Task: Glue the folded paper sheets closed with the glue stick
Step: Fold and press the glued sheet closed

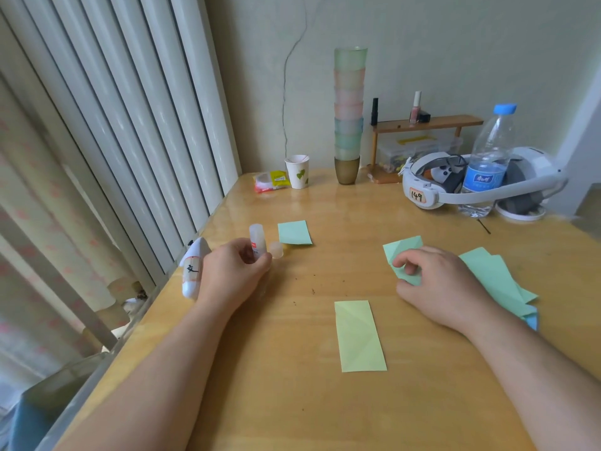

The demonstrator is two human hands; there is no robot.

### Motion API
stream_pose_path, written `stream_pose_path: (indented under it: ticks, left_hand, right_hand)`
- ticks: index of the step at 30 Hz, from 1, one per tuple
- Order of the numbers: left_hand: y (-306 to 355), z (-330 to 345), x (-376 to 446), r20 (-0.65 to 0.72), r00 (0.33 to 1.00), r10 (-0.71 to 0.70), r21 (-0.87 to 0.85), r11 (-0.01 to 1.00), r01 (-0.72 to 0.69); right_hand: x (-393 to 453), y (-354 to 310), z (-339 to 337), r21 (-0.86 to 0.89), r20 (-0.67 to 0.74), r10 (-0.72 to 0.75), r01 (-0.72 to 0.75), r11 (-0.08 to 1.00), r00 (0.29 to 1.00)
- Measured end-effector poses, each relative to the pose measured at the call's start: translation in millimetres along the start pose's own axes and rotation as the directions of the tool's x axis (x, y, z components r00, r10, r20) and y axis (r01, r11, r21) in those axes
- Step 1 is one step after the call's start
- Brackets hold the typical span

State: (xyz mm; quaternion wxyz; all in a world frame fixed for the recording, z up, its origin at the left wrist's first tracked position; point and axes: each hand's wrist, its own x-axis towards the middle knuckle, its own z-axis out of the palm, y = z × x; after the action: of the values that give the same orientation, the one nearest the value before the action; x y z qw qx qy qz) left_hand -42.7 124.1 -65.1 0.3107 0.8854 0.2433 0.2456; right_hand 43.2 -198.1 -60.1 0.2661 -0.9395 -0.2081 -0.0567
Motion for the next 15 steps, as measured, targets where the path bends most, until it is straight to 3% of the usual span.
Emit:
stream_pose_path:
  ticks: [10, 11, 13, 15]
  left_hand:
    - [3.6, -4.0, -2.8, 0.078, 0.997, -0.011, 0.046, 0.999, 0.007]
    - [5.4, -4.5, -3.6, 0.074, 0.997, -0.023, 0.003, 1.000, 0.023]
    - [13.0, -5.7, -7.5, -0.062, 0.998, 0.010, -0.108, 0.994, -0.017]
    - [24.4, -9.3, -16.3, -0.283, 0.948, 0.143, -0.169, 0.966, -0.196]
  right_hand:
    - [1.4, 2.0, 0.9, 0.017, -0.212, -0.024, 0.028, 0.999, 0.977]
    - [2.0, 0.9, 0.7, 0.070, -0.253, -0.002, 0.020, 0.997, 0.968]
    - [4.7, -3.2, -0.3, 0.345, -0.297, 0.114, -0.004, 0.938, 0.948]
    - [4.8, -14.2, -0.4, 0.663, -0.262, 0.222, 0.008, 0.748, 0.939]
